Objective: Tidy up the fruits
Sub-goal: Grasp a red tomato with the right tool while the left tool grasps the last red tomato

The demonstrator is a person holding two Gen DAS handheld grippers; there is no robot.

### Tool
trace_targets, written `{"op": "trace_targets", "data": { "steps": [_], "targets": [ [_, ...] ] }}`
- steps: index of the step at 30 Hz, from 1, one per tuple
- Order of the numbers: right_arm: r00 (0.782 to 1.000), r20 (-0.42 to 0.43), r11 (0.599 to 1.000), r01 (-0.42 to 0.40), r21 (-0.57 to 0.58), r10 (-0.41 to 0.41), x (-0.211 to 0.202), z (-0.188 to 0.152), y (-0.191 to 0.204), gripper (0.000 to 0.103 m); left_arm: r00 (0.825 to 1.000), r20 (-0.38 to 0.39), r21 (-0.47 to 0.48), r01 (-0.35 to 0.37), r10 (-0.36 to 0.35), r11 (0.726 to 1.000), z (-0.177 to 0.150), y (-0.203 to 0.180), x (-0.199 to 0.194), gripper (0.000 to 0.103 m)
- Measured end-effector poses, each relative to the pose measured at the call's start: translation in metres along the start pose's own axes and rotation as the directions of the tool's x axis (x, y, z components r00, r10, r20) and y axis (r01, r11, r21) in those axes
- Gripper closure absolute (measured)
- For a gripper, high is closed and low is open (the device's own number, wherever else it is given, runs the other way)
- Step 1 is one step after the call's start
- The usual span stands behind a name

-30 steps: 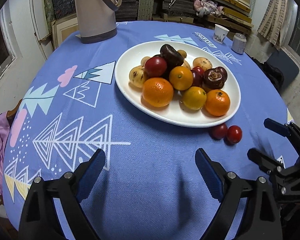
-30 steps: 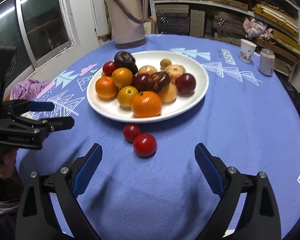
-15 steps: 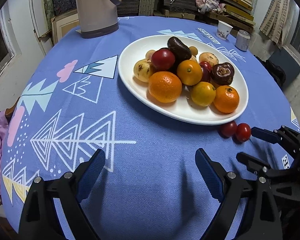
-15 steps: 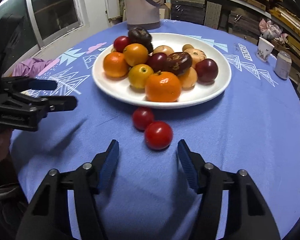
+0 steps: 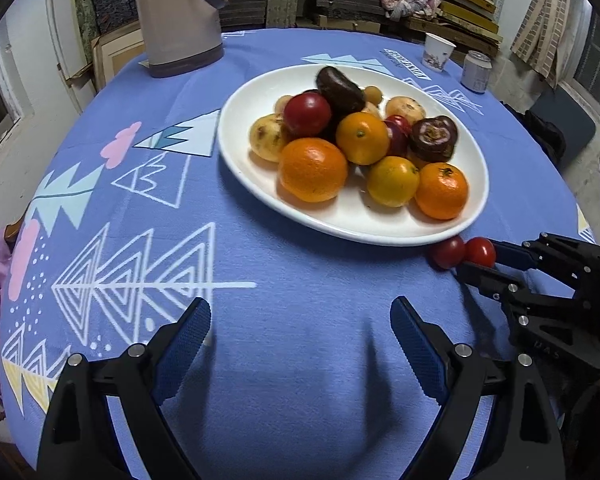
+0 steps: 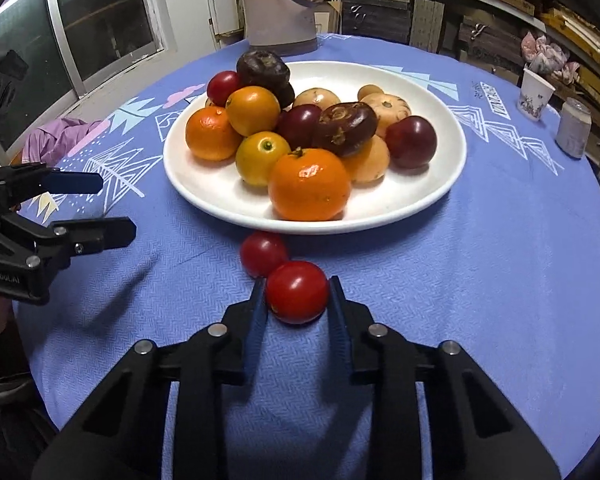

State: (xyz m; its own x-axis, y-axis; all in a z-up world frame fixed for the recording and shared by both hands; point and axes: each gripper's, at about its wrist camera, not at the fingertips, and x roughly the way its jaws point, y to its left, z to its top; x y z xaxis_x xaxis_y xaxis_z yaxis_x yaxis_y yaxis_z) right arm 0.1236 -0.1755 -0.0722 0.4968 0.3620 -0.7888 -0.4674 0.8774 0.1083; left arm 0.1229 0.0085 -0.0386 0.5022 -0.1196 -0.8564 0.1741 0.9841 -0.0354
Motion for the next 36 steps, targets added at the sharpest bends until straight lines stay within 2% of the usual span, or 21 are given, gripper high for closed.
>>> {"op": "trace_targets", "data": {
  "steps": [8,13,17,23,28,30,36],
  "targets": [
    [0.999,0.027,0.998,0.036,0.051,-0.037,-0.025,-0.017,-0.024,0.074,0.992,0.002,0.097,0.127,-0.128,0.987,0.003,-0.040,0.001,0.011],
    [0.998,0.038,0.995,0.051,0.086,-0.055,-0.038,-0.031,-0.040,0.074,0.995,-0.017,0.088,0.098,-0.096,0.991,0.010,-0.064,0.021,0.012],
    [0.998,0.048,0.994,0.040,0.102,-0.045,-0.041,-0.039,-0.046,0.074,0.997,-0.030,0.045,0.068,-0.066,0.997,0.015,-0.071,0.035,0.023],
    [0.999,0.048,0.993,0.018,0.114,-0.023,-0.036,-0.044,-0.049,0.074,0.998,-0.045,0.020,0.034,-0.033,0.999,0.020,-0.078,0.044,0.023],
    [0.998,0.059,0.993,0.000,0.119,-0.007,-0.037,-0.045,-0.049,0.073,1.000,-0.022,0.024,-0.002,0.003,1.000,0.023,-0.088,0.047,0.040],
    [0.999,0.054,0.992,-0.006,0.122,0.000,-0.036,-0.046,-0.049,0.073,0.999,-0.021,0.051,-0.043,0.044,0.998,0.024,-0.095,0.049,0.040],
    [0.998,0.059,0.991,-0.017,0.129,0.009,-0.037,-0.048,-0.051,0.073,0.999,-0.026,0.010,-0.048,0.048,0.999,0.028,-0.093,0.051,0.043]
  ]
}}
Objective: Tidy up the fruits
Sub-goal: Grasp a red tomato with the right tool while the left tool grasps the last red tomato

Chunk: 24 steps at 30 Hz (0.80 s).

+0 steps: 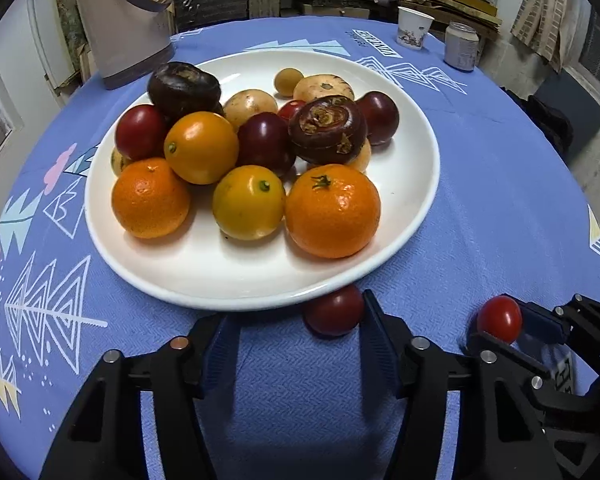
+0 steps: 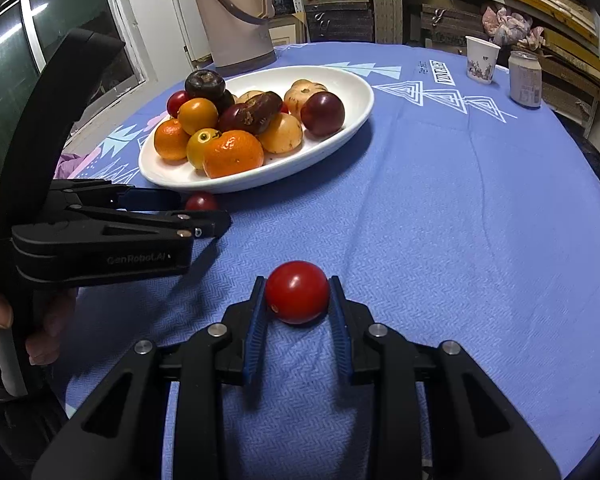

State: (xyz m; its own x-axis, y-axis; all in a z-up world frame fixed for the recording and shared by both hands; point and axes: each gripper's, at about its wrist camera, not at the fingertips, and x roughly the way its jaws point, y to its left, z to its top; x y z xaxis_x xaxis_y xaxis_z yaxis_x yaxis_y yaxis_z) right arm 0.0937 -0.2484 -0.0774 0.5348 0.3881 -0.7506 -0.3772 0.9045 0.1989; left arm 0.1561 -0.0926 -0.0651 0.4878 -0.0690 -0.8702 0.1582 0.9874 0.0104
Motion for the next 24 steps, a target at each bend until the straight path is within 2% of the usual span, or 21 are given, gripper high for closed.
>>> {"op": "trace_targets", "data": {
  "steps": [2,3,4,6,15,24],
  "targets": [
    [1.000,0.000,1.000,0.004,-0.002,-0.004,0.000,0.000,0.001,0.073,1.000,-0.001,0.001,0.008,-0.008,1.000,0.000,0.000,0.000,0.048],
    [1.000,0.000,1.000,0.004,-0.003,-0.004,0.000,0.000,0.001,0.073,1.000,0.000,0.007,0.018,-0.018,1.000,0.001,-0.001,-0.001,0.056],
    [1.000,0.000,1.000,0.005,-0.003,-0.005,0.000,0.000,0.001,0.073,0.999,0.003,0.027,0.041,-0.041,0.999,-0.001,-0.004,-0.003,0.070],
    [1.000,0.001,1.000,0.005,-0.002,-0.005,0.000,0.000,0.001,0.073,0.998,0.002,0.050,0.058,-0.058,0.997,-0.004,-0.008,-0.005,0.078],
    [1.000,-0.001,1.000,0.007,-0.004,-0.007,0.000,-0.001,0.001,0.073,0.991,0.000,-0.044,0.132,-0.132,0.990,-0.013,0.021,-0.012,0.078],
    [1.000,-0.001,1.000,0.010,-0.006,-0.010,0.000,-0.001,0.002,0.073,0.996,0.014,-0.048,0.091,-0.090,0.995,-0.012,0.012,-0.011,0.078]
  ]
}}
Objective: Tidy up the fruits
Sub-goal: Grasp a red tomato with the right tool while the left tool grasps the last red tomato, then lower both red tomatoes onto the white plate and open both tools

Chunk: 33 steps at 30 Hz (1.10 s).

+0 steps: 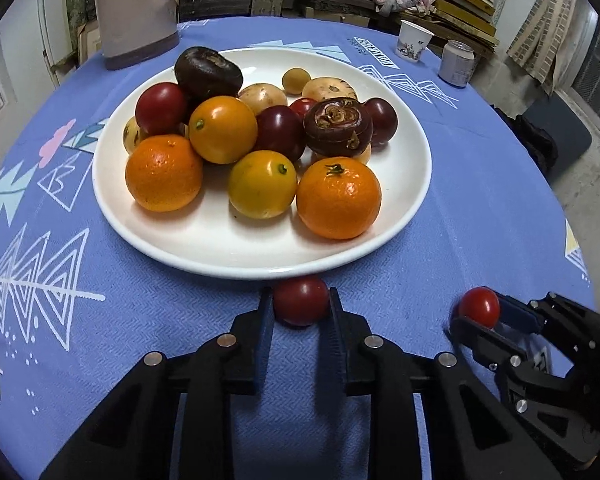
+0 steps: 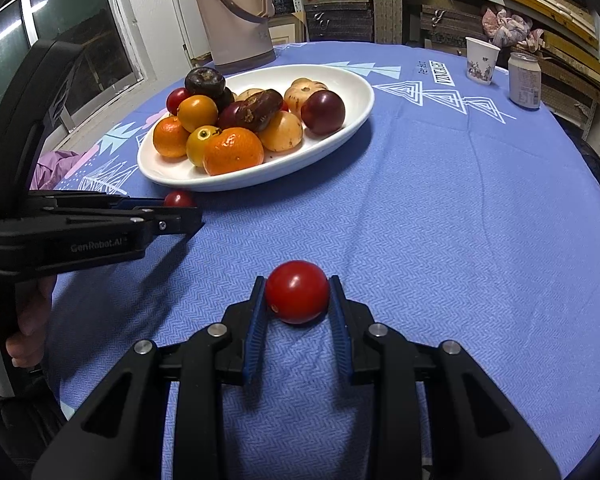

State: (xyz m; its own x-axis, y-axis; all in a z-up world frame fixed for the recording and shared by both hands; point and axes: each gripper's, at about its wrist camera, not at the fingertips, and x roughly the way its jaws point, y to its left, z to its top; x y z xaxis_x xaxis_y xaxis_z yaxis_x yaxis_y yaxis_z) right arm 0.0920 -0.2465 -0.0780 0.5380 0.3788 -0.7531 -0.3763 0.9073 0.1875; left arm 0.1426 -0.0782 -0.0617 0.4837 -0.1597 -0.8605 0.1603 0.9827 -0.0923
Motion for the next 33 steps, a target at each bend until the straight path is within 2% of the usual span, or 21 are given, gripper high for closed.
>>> {"op": "trace_targets", "data": {
  "steps": [5,8,18,25,27,33],
  "targets": [
    [1.000,0.004,1.000,0.006,-0.011,-0.006,-0.003,0.000,0.004,0.073,1.000,-0.012,0.030,0.025,-0.025,0.999,-0.007,0.003,-0.009,0.079],
    [1.000,0.012,1.000,0.002,-0.029,-0.001,-0.007,0.003,0.010,0.073,1.000,0.008,0.044,0.013,-0.013,0.999,-0.010,0.007,-0.019,0.079],
    [0.998,0.061,0.995,0.004,-0.095,0.002,-0.022,0.029,0.033,0.073,0.995,0.090,0.048,0.045,-0.050,0.998,-0.008,0.022,-0.058,0.078],
    [0.992,0.122,0.991,-0.016,-0.129,0.032,-0.025,0.074,0.044,0.073,0.983,0.179,0.052,0.019,-0.028,0.998,0.033,0.041,-0.077,0.078],
    [0.990,0.137,0.991,-0.028,-0.131,0.046,-0.019,0.094,0.045,0.073,0.983,0.183,0.050,0.014,-0.023,0.999,0.048,0.045,-0.075,0.078],
    [0.989,0.146,0.989,0.012,-0.148,0.010,0.010,0.137,0.050,0.073,0.982,0.183,0.065,0.043,-0.054,0.997,0.097,0.045,-0.058,0.078]
  ]
}}
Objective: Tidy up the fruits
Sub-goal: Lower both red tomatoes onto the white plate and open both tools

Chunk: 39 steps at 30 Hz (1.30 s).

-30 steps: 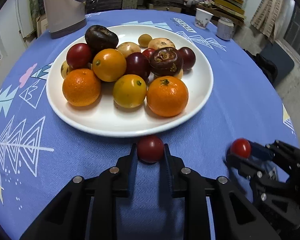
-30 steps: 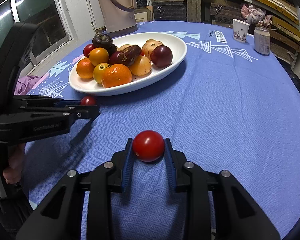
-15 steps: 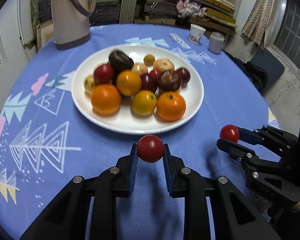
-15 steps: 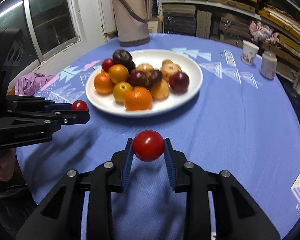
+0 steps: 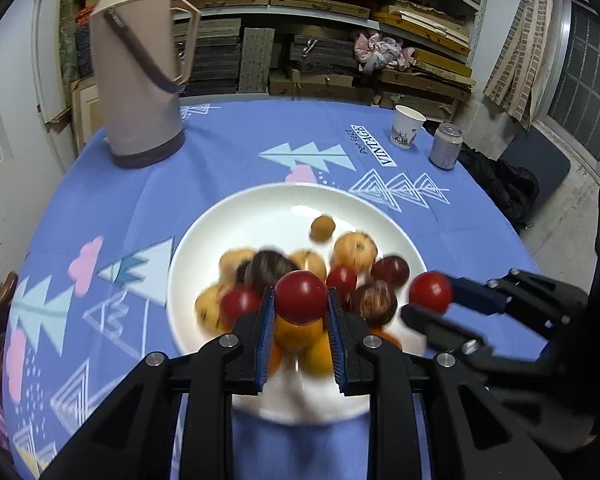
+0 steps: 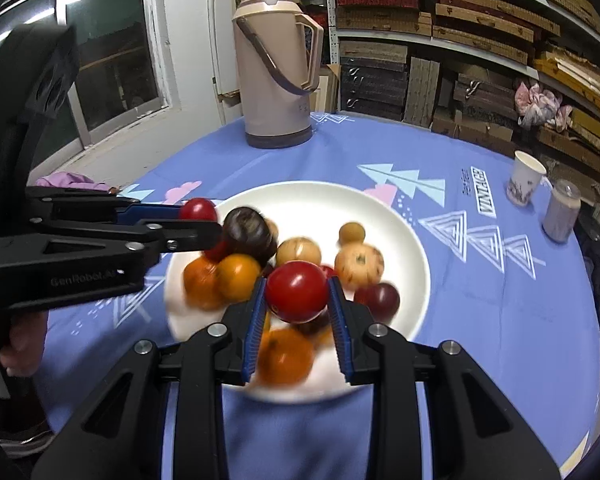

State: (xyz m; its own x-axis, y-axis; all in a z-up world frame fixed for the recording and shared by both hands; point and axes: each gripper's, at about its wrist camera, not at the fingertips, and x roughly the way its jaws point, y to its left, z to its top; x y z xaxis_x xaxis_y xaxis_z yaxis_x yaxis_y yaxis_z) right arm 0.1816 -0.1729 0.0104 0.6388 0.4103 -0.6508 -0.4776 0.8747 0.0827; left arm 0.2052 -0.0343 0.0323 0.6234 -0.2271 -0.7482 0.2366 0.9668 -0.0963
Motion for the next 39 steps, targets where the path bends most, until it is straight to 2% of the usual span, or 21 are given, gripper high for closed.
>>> {"op": "trace_targets", "data": {
  "steps": [2,15,16,18,20,23,25,28,30,32,39],
  "targets": [
    [1.000,-0.012,1.000,0.023,-0.007,-0.023,0.014,0.006,-0.002,0.073,1.000,-0.012,0.007,0.007,-0.007,1.000,0.010,-0.002,0.011,0.078],
    [0.998,-0.056,1.000,0.001,0.031,0.001,0.066,0.016,-0.026,0.073,0.997,-0.075,0.021,-0.020,0.021,1.000,0.034,-0.003,0.068,0.076],
    [0.998,-0.055,1.000,0.000,0.031,0.002,0.066,0.017,-0.026,0.069,0.997,-0.075,0.025,-0.026,0.028,0.999,0.033,-0.003,0.069,0.076],
    [0.999,-0.048,0.999,-0.003,0.034,0.005,0.066,0.017,-0.027,0.065,0.997,-0.075,0.033,-0.026,0.029,0.999,0.033,-0.004,0.069,0.067],
    [0.999,-0.044,0.999,-0.002,0.033,0.003,0.064,0.017,-0.027,0.064,0.997,-0.070,0.034,-0.035,0.037,0.999,0.033,-0.004,0.067,0.052],
    [0.999,-0.039,0.999,-0.003,0.034,0.004,0.057,0.014,-0.027,0.062,0.997,-0.055,0.045,-0.056,0.058,0.997,0.032,-0.005,0.062,0.048],
    [0.999,-0.037,0.999,-0.003,0.033,0.004,0.053,0.012,-0.026,0.056,0.997,-0.053,0.045,-0.059,0.061,0.997,0.030,-0.005,0.059,0.047],
    [1.000,-0.023,0.999,0.004,0.043,-0.003,0.044,0.008,-0.024,0.047,0.996,-0.046,0.046,-0.077,0.080,0.996,0.027,-0.006,0.051,0.034],
    [1.000,-0.013,0.999,0.006,0.049,-0.005,0.036,0.006,-0.023,0.044,0.996,-0.024,0.057,-0.083,0.084,0.995,0.024,-0.009,0.042,0.030],
    [1.000,-0.008,0.999,0.012,0.053,-0.012,0.029,0.003,-0.021,0.040,0.996,0.002,0.072,-0.084,0.084,0.994,0.021,-0.014,0.029,0.020],
    [0.999,0.015,0.998,0.034,0.058,-0.035,0.003,-0.006,-0.012,0.032,0.993,0.052,0.083,-0.107,0.103,0.991,0.007,-0.025,0.002,0.015]
  ]
}}
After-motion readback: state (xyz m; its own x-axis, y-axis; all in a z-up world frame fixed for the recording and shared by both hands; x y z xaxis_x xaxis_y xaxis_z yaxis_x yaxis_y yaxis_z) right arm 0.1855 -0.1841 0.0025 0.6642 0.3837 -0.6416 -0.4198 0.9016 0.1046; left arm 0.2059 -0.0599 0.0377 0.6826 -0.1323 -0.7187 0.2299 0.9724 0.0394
